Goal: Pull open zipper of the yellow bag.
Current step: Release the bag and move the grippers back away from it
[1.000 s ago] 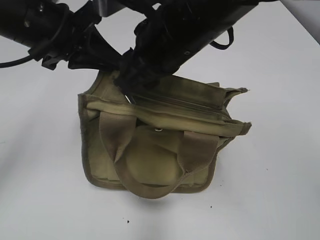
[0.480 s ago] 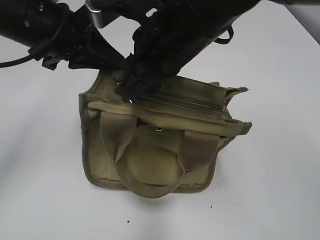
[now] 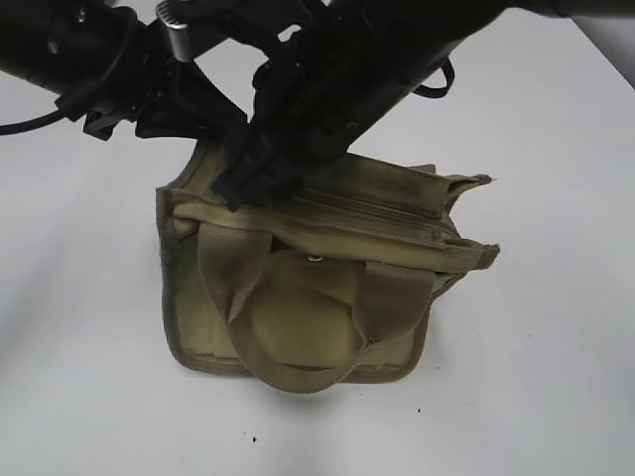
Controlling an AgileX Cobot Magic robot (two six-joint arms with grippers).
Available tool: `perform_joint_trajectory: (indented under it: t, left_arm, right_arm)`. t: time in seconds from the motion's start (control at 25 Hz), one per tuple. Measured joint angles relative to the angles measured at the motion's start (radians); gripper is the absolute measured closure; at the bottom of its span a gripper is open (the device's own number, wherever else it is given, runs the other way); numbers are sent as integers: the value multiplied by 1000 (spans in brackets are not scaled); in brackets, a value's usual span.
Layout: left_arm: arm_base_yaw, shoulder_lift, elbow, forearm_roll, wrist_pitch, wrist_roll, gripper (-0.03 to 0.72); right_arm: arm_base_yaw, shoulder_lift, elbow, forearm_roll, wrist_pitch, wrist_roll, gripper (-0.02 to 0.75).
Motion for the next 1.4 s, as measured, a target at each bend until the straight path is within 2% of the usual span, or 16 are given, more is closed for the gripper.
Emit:
perform_joint_trajectory:
  t: [0.12,0.24,0.44,0.48,0.92,1.2,1.32,1.4]
  left_arm:
    - [4,0,0,17,-12,0,666]
    - [9,5,0,32,-22,0,666]
    - [6,4,0,13,-6,0,666]
    - [6,4,0,10,-2,0,666]
    - [5,2,-2,-4,13,0,666]
    - [1,-1,-2,5,21,0,666]
    - [0,-3,-2,26,23,0,666]
    - [2,-3,-2,54,18,0,666]
  right_arm:
    - [0,25,-6,-9,-1,4,360]
    - [0,39,-11,-49,13,16,443]
    - [0,40,-9,-99,85,32,701]
    - [0,39,-9,-104,90,32,727]
    - [0,-50,-5,-118,135,33,736]
    - [-8,-84,-5,-141,257,37,736]
    - [-44,-84,-5,-141,328,45,736]
    - [-101,-84,-5,-153,394,49,736]
